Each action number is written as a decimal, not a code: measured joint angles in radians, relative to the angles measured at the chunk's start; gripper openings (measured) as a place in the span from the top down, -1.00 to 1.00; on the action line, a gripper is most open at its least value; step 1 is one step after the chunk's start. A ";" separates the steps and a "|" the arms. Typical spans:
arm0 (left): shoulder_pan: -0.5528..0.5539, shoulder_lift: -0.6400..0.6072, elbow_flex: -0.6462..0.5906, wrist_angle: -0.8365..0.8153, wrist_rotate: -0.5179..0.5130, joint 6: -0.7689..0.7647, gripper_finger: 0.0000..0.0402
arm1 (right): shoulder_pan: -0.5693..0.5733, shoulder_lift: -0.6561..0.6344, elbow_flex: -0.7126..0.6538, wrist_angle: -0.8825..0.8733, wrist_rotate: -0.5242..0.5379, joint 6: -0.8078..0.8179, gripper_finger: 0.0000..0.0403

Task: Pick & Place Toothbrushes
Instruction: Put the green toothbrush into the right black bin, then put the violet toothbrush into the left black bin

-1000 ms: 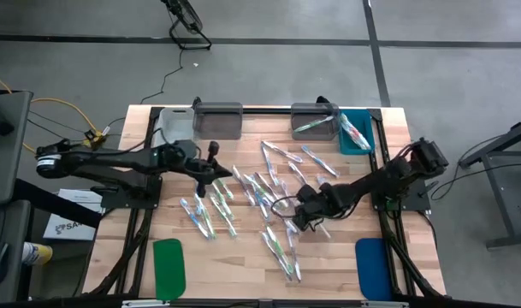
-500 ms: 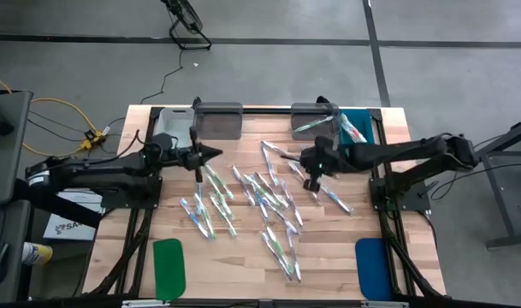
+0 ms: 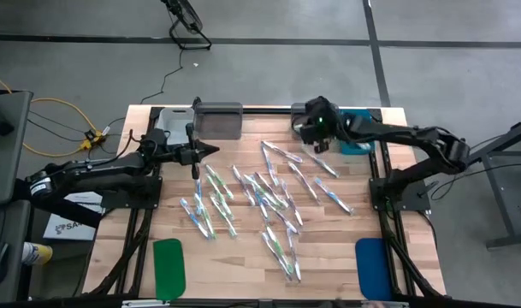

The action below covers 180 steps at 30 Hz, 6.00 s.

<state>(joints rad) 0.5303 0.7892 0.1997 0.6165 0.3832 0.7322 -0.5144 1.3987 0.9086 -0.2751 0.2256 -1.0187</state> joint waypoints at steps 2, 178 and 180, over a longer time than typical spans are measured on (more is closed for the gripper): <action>0.000 0.000 0.000 0.006 0.000 0.000 1.00 | -0.050 0.035 0.000 0.026 -0.002 -0.055 0.94; -0.006 0.336 0.078 0.424 0.044 -0.218 0.94 | 0.319 0.182 -0.222 1.315 -0.294 0.883 0.96; -0.029 0.416 0.131 0.446 0.054 -0.243 0.83 | 0.305 0.181 -0.217 1.325 -0.337 0.882 0.96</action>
<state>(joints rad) 0.5017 1.2054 0.3308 1.0623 0.4373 0.4896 -0.2094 1.5799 0.6911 1.0495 -0.1116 -0.1367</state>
